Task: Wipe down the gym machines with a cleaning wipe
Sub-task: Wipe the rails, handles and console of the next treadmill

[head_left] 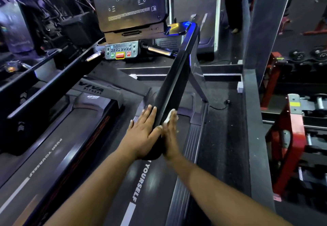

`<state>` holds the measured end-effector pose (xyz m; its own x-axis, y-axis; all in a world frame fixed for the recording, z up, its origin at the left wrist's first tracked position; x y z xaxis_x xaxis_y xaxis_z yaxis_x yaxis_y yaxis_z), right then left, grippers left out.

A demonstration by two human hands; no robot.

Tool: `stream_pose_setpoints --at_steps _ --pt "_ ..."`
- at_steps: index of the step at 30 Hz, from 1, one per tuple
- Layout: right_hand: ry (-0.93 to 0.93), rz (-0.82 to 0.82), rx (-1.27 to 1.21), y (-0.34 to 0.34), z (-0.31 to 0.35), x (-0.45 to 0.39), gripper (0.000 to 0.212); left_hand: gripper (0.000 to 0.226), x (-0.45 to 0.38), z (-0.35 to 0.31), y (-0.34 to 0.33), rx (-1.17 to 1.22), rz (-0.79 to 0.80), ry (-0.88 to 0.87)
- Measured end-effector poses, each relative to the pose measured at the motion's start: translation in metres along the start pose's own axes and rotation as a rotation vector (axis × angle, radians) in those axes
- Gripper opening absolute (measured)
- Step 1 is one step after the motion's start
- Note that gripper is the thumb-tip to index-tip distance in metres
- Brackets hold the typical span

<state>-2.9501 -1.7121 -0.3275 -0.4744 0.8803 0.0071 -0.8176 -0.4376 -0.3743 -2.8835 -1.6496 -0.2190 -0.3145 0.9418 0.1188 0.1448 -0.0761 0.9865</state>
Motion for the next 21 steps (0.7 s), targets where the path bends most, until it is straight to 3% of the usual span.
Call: stream_pose_setpoints --at_steps 5,9,13,15,18,21 --pt "0.173 0.070 0.165 0.001 0.053 -0.063 0.076 0.064 -0.023 -0.006 0.005 -0.024 -0.007 0.025" --pt "0.331 0.210 0.254 0.006 0.038 -0.056 0.072 0.065 -0.048 -0.011 0.006 -0.001 -0.010 0.036" --pt "0.108 0.074 0.148 0.040 0.026 -0.121 0.079 0.069 -0.083 -0.020 0.011 -0.043 -0.010 0.064" --pt "0.016 -0.007 0.155 0.050 0.038 -0.162 0.069 0.071 -0.098 -0.026 0.014 -0.052 -0.017 0.072" --pt "0.066 -0.034 0.167 0.041 0.056 -0.183 0.065 0.071 -0.118 -0.028 0.017 -0.036 -0.013 0.082" --pt "0.170 0.069 0.185 0.039 0.053 -0.168 0.067 0.071 -0.130 -0.025 0.016 -0.022 -0.009 0.088"
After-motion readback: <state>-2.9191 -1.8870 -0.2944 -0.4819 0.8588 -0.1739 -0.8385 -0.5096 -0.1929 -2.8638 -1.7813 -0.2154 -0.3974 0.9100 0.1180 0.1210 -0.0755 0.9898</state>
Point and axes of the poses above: each hand's wrist, its own x-axis away from the middle knuckle, its own y-axis out of the back of the hand, z = x × y, the point moved 6 cm from there along -x, towards the middle knuckle, and after that the axes turned 13 degrees about -x, right-handed, at the moved point
